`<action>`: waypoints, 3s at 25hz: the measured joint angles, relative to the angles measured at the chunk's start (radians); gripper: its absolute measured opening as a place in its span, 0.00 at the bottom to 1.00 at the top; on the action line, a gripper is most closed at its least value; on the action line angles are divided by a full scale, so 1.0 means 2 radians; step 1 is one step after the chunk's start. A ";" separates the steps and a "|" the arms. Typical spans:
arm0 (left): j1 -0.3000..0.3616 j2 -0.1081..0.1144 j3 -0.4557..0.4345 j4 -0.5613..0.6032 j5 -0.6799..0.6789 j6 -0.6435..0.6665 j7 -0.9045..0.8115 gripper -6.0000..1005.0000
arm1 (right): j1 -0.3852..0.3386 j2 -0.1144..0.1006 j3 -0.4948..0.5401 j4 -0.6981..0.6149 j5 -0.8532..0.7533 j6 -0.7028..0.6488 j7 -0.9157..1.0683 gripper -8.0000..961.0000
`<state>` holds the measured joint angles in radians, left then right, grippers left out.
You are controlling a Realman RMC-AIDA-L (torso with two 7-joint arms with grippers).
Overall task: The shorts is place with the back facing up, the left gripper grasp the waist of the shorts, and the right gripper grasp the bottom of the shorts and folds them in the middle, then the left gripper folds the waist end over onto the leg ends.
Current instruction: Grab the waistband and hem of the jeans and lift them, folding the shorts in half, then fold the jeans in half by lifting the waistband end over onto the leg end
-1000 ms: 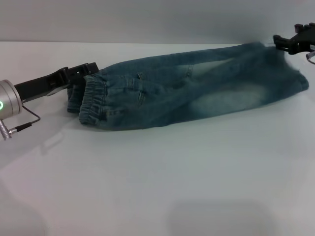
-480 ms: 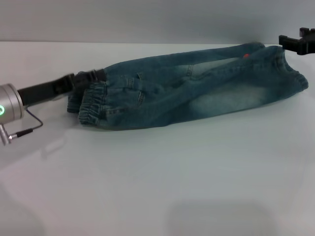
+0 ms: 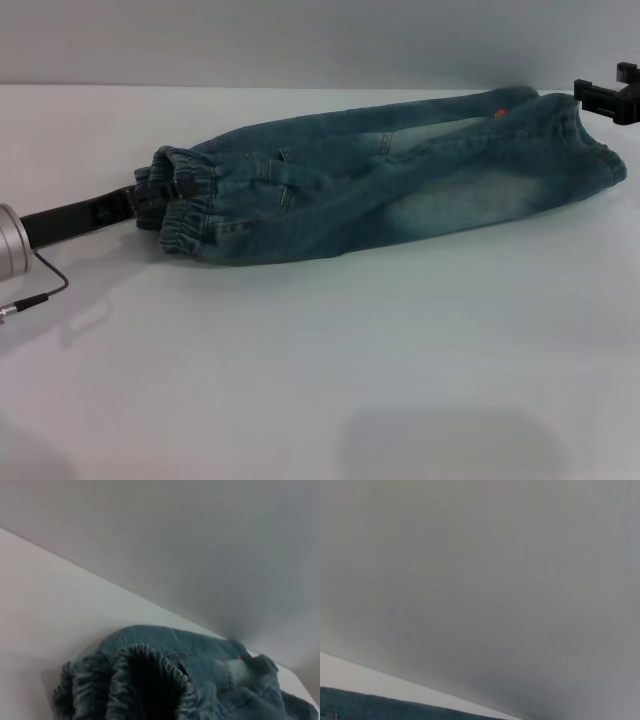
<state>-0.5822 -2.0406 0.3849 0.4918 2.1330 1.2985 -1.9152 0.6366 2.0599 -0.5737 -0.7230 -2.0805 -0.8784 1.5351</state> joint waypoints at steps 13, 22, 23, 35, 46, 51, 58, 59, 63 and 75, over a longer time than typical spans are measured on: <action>-0.026 -0.005 0.025 -0.004 -0.010 -0.048 0.010 0.76 | -0.004 0.001 -0.008 0.006 0.000 -0.005 -0.001 0.68; -0.036 -0.007 0.043 -0.005 -0.012 -0.089 0.009 0.72 | -0.014 0.001 -0.008 0.006 0.000 -0.010 -0.001 0.68; -0.037 -0.007 0.043 -0.005 -0.012 -0.093 0.009 0.72 | -0.015 0.001 -0.008 0.006 0.000 -0.010 -0.001 0.68; -0.043 -0.006 0.068 -0.004 -0.010 -0.094 0.005 0.68 | -0.015 -0.003 -0.004 0.005 0.000 -0.008 -0.003 0.68; -0.054 -0.007 0.083 -0.004 -0.010 -0.111 0.009 0.53 | -0.012 -0.004 -0.002 0.009 0.000 -0.004 -0.008 0.68; -0.057 -0.008 0.089 -0.004 -0.012 -0.116 0.009 0.42 | -0.014 -0.004 -0.001 0.012 0.002 0.002 -0.012 0.68; -0.065 -0.008 0.087 -0.002 -0.021 -0.115 0.009 0.08 | -0.015 -0.011 -0.001 0.035 0.028 0.009 -0.035 0.68; -0.066 -0.008 0.087 -0.001 -0.029 -0.113 0.009 0.05 | -0.015 -0.012 -0.001 0.038 0.033 0.009 -0.038 0.68; -0.069 -0.007 0.089 0.002 -0.057 -0.110 0.010 0.06 | -0.013 -0.015 -0.001 0.046 0.038 0.009 -0.041 0.68; -0.067 -0.007 0.089 0.004 -0.121 -0.163 0.010 0.11 | -0.015 -0.016 -0.001 0.046 0.039 0.010 -0.041 0.68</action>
<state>-0.7155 -2.0551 0.5621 0.4997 1.8902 0.9720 -1.8959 0.6074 2.0289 -0.5752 -0.6305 -2.0019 -0.8582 1.4527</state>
